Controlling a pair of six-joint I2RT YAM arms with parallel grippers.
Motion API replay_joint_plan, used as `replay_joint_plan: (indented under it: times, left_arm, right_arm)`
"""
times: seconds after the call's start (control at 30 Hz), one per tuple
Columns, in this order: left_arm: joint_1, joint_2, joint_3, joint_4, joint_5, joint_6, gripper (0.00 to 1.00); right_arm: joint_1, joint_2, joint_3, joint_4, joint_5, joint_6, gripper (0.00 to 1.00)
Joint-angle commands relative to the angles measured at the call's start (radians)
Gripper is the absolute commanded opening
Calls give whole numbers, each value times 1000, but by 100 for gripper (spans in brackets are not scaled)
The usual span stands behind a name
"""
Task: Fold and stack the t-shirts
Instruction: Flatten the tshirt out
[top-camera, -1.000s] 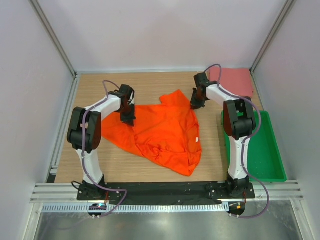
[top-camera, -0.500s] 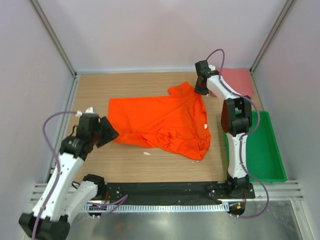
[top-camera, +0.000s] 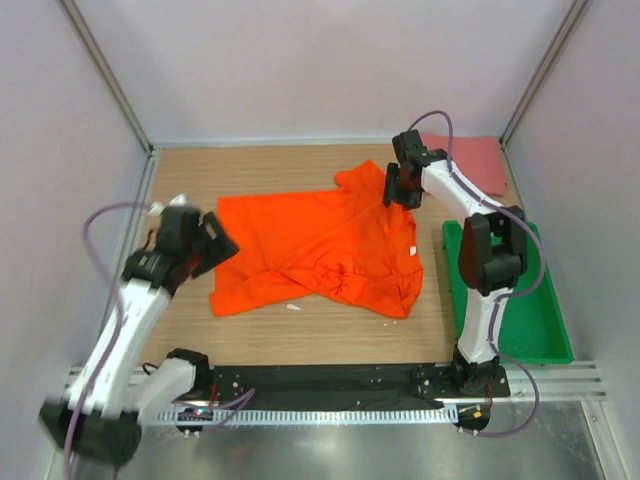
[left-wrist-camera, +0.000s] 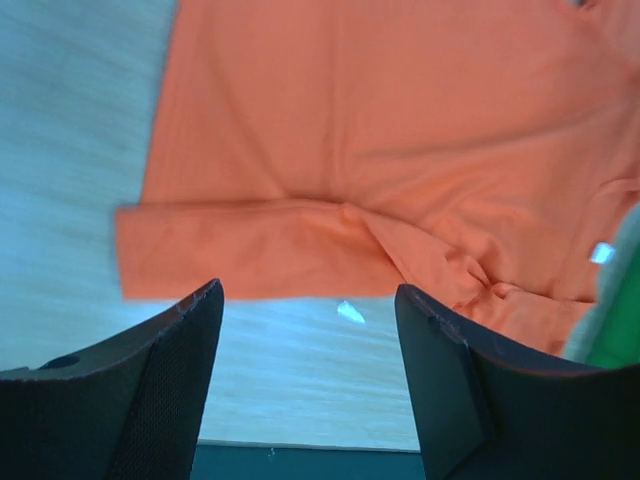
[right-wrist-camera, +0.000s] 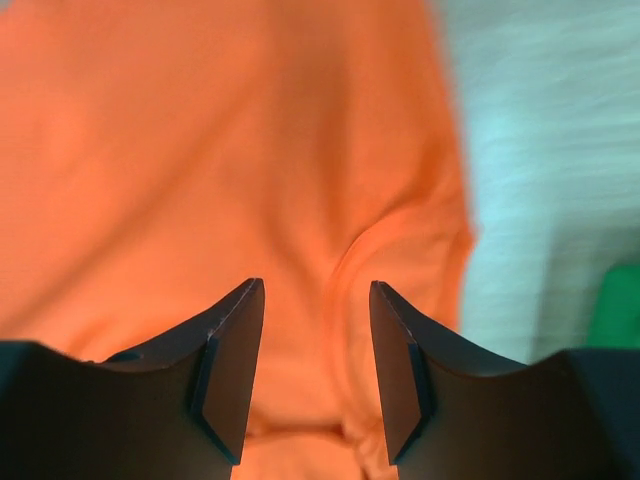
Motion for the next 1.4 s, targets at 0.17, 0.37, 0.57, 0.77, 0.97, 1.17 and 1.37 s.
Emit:
replay_joint_plan:
  times: [0.17, 0.37, 0.57, 0.77, 0.97, 1.17, 1.37]
  left_arm:
    - [56, 841, 448, 316, 225, 327, 68]
    - [104, 1167, 628, 331, 352, 291, 61]
    - [110, 1239, 639, 373, 390, 262, 59]
    - [114, 1269, 604, 394, 410, 238, 57]
    - [124, 1252, 564, 413, 418, 231, 56]
    - [136, 1250, 551, 416, 416, 241, 56]
    - [147, 1278, 556, 425, 432, 238, 55]
  right_arm:
    - [135, -409, -451, -6, -234, -21, 52]
    - [132, -536, -704, 23, -223, -14, 43]
    - [122, -530, -763, 87, -217, -11, 37]
    - [122, -464, -728, 126, -212, -14, 32]
    - [120, -403, -703, 143, -177, -30, 30]
    - [120, -379, -666, 138, -132, -43, 28]
    - [120, -353, -680, 149, -144, -43, 25]
